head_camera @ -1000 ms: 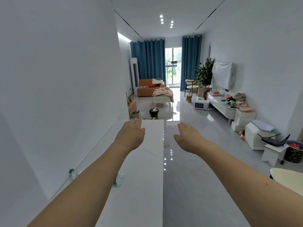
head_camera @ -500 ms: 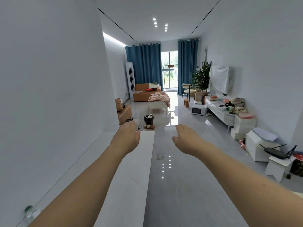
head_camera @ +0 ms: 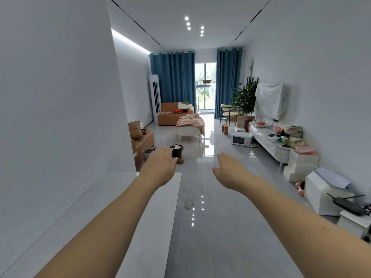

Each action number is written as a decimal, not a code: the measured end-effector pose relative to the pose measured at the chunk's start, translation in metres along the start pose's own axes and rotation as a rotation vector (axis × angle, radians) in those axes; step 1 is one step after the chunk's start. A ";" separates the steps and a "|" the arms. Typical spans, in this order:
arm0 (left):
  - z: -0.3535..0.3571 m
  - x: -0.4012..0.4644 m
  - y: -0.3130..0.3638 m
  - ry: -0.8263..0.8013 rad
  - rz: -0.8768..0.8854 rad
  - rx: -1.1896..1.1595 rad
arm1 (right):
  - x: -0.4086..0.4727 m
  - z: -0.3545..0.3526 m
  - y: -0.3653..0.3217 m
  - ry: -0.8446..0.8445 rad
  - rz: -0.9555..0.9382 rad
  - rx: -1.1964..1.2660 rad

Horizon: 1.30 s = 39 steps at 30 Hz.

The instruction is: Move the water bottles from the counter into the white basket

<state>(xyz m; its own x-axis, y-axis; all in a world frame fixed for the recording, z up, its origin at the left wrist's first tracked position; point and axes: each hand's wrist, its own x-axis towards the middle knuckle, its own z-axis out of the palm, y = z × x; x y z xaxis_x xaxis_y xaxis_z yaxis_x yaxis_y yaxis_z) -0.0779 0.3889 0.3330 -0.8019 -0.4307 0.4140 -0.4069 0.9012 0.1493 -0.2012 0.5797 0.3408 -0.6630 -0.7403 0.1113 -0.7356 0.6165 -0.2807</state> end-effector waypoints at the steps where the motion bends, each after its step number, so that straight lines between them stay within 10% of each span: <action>1: 0.006 0.018 -0.006 -0.002 0.002 0.005 | 0.022 -0.001 0.002 -0.006 0.000 -0.003; 24: 0.046 0.211 -0.125 0.021 -0.311 0.118 | 0.318 0.014 -0.021 -0.046 -0.188 0.060; 39: -0.061 -0.043 -0.220 0.086 -1.036 0.336 | 0.258 0.099 -0.270 -0.337 -0.942 0.131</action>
<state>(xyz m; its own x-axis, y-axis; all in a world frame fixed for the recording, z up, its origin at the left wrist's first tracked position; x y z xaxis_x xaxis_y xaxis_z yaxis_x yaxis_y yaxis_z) 0.0732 0.2124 0.3373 0.0269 -0.9560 0.2923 -0.9760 0.0381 0.2143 -0.1600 0.1962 0.3511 0.2694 -0.9603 0.0726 -0.9050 -0.2782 -0.3217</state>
